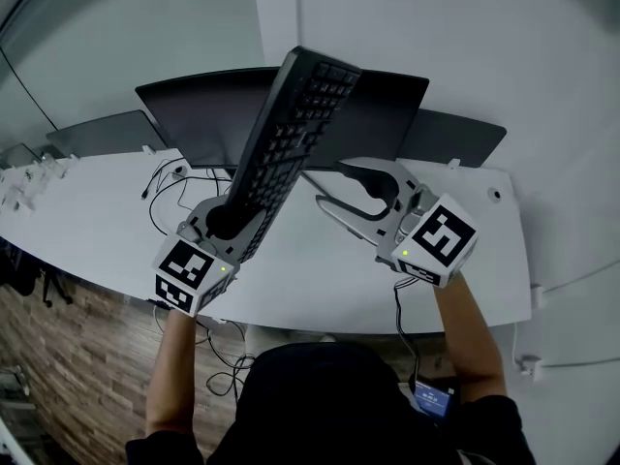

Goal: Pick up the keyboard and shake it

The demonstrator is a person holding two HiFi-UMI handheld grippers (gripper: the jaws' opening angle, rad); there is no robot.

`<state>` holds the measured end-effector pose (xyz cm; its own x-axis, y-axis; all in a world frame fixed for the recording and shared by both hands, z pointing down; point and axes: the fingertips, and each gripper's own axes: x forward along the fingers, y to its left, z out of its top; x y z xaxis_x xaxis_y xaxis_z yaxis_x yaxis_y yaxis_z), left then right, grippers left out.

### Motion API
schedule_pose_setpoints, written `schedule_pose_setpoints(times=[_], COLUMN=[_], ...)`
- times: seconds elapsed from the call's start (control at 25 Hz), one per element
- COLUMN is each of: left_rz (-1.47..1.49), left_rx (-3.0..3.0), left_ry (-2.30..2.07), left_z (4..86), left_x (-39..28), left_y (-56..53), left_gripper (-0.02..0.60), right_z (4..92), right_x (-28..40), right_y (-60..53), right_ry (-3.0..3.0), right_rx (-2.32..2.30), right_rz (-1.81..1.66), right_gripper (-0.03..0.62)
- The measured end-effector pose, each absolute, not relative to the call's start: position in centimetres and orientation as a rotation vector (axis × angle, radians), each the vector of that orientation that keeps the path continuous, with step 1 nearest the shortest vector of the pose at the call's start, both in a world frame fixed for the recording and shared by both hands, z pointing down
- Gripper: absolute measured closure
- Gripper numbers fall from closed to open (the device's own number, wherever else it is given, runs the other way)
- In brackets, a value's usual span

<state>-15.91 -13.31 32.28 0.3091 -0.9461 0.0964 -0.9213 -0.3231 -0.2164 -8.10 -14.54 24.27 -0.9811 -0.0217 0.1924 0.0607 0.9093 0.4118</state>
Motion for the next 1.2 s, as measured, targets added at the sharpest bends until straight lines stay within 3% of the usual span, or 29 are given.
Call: schedule_pose_setpoints(times=[0.52, 1.2], left_rz=[-0.578, -0.853], left_rx=[-2.258, -2.074], left_ry=[1.828, 1.814], left_z=[33.0, 33.7], left_x=[-18.3, -19.3], left_y=[-14.7, -15.4], left_gripper=[0.492, 0.492], right_z=[23.3, 22.0], right_x=[-9.3, -9.7], right_y=[-14.4, -13.4], right_ry=[-2.638, -2.522], right_rx=[0.069, 0.116], right_rz=[-1.066, -1.232], right_gripper=[0.408, 0.41])
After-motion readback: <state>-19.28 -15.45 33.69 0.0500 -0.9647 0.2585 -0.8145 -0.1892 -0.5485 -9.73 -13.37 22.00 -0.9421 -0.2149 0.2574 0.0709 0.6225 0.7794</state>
